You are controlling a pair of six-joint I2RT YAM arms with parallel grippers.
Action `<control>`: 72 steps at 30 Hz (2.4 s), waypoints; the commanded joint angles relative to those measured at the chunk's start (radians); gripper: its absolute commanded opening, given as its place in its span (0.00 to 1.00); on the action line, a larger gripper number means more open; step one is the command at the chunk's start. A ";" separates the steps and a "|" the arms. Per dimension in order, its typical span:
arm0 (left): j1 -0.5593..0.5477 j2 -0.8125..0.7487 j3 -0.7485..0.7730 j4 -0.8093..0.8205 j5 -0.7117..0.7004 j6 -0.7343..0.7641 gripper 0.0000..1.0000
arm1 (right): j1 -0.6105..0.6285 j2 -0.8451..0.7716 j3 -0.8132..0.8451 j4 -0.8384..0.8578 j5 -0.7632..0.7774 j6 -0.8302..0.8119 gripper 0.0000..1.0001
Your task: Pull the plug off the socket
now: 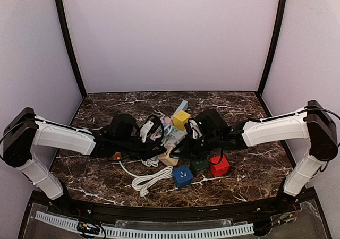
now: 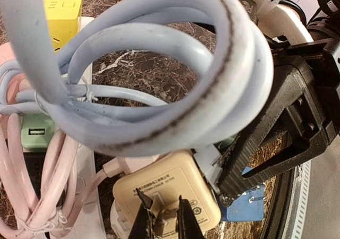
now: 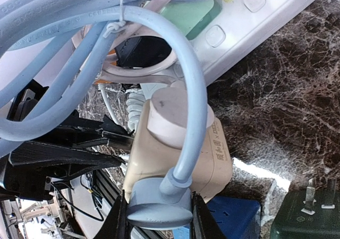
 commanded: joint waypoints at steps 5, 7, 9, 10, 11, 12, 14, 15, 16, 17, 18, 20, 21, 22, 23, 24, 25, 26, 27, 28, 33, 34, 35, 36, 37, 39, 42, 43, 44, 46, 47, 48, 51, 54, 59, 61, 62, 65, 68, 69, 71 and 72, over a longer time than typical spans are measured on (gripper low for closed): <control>0.044 -0.029 -0.087 -0.166 -0.167 0.089 0.01 | -0.042 -0.079 -0.053 0.087 -0.103 0.077 0.00; 0.044 -0.028 -0.088 -0.164 -0.165 0.090 0.01 | -0.045 -0.080 -0.067 0.119 -0.120 0.094 0.00; 0.044 -0.028 -0.090 -0.163 -0.164 0.093 0.01 | -0.047 -0.082 -0.072 0.134 -0.127 0.105 0.00; 0.044 -0.028 -0.092 -0.162 -0.164 0.093 0.01 | -0.047 -0.082 -0.070 0.132 -0.126 0.103 0.00; 0.044 -0.029 -0.093 -0.162 -0.164 0.095 0.01 | -0.047 -0.083 -0.070 0.129 -0.126 0.102 0.00; 0.044 -0.032 -0.093 -0.162 -0.164 0.094 0.01 | -0.047 -0.085 -0.071 0.130 -0.124 0.101 0.00; 0.044 -0.034 -0.092 -0.162 -0.166 0.093 0.01 | -0.047 -0.084 -0.067 0.116 -0.113 0.090 0.00; 0.044 -0.036 -0.091 -0.163 -0.168 0.087 0.01 | -0.046 -0.083 -0.060 0.093 -0.098 0.079 0.00; 0.044 -0.036 -0.086 -0.165 -0.168 0.082 0.01 | -0.043 -0.081 -0.051 0.062 -0.078 0.062 0.00; 0.044 -0.037 -0.083 -0.166 -0.167 0.064 0.01 | -0.035 -0.080 -0.039 0.025 -0.052 0.045 0.00; 0.044 -0.036 -0.075 -0.167 -0.168 0.054 0.01 | -0.029 -0.079 -0.028 -0.003 -0.030 0.028 0.00; 0.044 -0.037 -0.063 -0.164 -0.168 0.021 0.01 | -0.009 -0.077 -0.009 -0.038 0.020 -0.008 0.00; 0.045 -0.038 -0.060 -0.163 -0.168 -0.001 0.01 | 0.003 -0.074 0.004 -0.061 0.045 -0.027 0.00; 0.046 -0.038 -0.051 -0.163 -0.164 -0.010 0.01 | 0.015 -0.067 0.026 -0.091 0.065 -0.045 0.00; 0.047 -0.038 -0.041 -0.162 -0.160 -0.023 0.01 | 0.024 -0.061 0.039 -0.114 0.081 -0.058 0.00; 0.047 -0.039 -0.037 -0.160 -0.151 -0.030 0.01 | 0.033 -0.053 0.046 -0.133 0.094 -0.068 0.00; 0.047 -0.040 -0.032 -0.154 -0.144 -0.030 0.01 | 0.038 -0.053 0.046 -0.134 0.097 -0.070 0.00; 0.048 -0.042 -0.032 -0.147 -0.129 -0.026 0.01 | 0.037 -0.054 0.044 -0.129 0.097 -0.067 0.00; 0.047 -0.046 -0.033 -0.137 -0.119 -0.021 0.01 | 0.037 -0.058 0.040 -0.122 0.096 -0.069 0.00; 0.047 -0.050 -0.033 -0.133 -0.097 -0.010 0.01 | 0.037 -0.064 0.041 -0.113 0.095 -0.080 0.00; 0.101 -0.115 -0.070 -0.067 0.082 -0.030 0.01 | 0.036 -0.128 0.052 -0.104 0.114 -0.212 0.42; 0.123 -0.123 -0.069 -0.068 0.109 -0.041 0.01 | 0.037 -0.146 0.050 -0.102 0.118 -0.250 0.48; 0.135 -0.133 -0.056 -0.083 0.163 -0.045 0.01 | 0.037 -0.166 0.048 -0.099 0.120 -0.287 0.51; 0.155 -0.137 -0.044 -0.100 0.189 -0.046 0.01 | 0.038 -0.187 0.046 -0.096 0.125 -0.325 0.54; 0.164 -0.140 -0.017 -0.138 0.232 -0.044 0.01 | 0.039 -0.209 0.041 -0.094 0.125 -0.359 0.58; 0.187 -0.131 0.038 -0.205 0.311 -0.029 0.01 | 0.042 -0.250 0.036 -0.077 0.108 -0.432 0.63; 0.213 -0.103 0.154 -0.333 0.417 0.028 0.01 | 0.077 -0.310 0.015 -0.036 0.108 -0.576 0.66; 0.217 -0.097 0.177 -0.407 0.472 0.046 0.01 | 0.095 -0.328 0.006 -0.027 0.130 -0.616 0.67; 0.223 -0.083 0.231 -0.450 0.497 0.091 0.01 | 0.112 -0.346 0.001 -0.023 0.156 -0.657 0.67; 0.230 -0.062 0.309 -0.578 0.562 0.167 0.01 | 0.143 -0.373 -0.009 -0.011 0.201 -0.725 0.67; 0.232 -0.056 0.332 -0.654 0.615 0.224 0.01 | 0.156 -0.383 -0.014 -0.004 0.217 -0.760 0.67; 0.234 -0.049 0.360 -0.684 0.644 0.241 0.01 | 0.170 -0.390 -0.018 0.005 0.229 -0.794 0.67; 0.235 -0.060 0.343 -0.651 0.773 0.257 0.01 | 0.216 -0.384 -0.008 0.021 0.232 -0.910 0.66; 0.235 -0.095 0.285 -0.579 0.805 0.271 0.01 | 0.238 -0.354 0.004 0.018 0.159 -1.048 0.63; 0.235 -0.095 0.289 -0.649 0.857 0.350 0.01 | 0.284 -0.311 0.005 0.033 0.132 -1.253 0.63; 0.235 -0.096 0.287 -0.654 0.861 0.352 0.01 | 0.299 -0.282 0.029 0.012 0.148 -1.313 0.62; 0.235 -0.097 0.286 -0.659 0.864 0.352 0.01 | 0.302 -0.266 0.042 -0.002 0.154 -1.337 0.62; 0.235 -0.103 0.285 -0.663 0.867 0.354 0.01 | 0.315 -0.218 0.090 -0.044 0.166 -1.390 0.61; 0.235 -0.109 0.285 -0.669 0.867 0.359 0.01 | 0.319 -0.192 0.110 -0.047 0.190 -1.422 0.59; 0.235 -0.110 0.284 -0.671 0.868 0.360 0.01 | 0.319 -0.187 0.112 -0.045 0.198 -1.431 0.59; 0.235 -0.111 0.284 -0.673 0.872 0.360 0.01 | 0.319 -0.172 0.122 -0.050 0.200 -1.444 0.58; 0.235 -0.112 0.285 -0.674 0.873 0.362 0.01 | 0.318 -0.165 0.128 -0.057 0.200 -1.448 0.57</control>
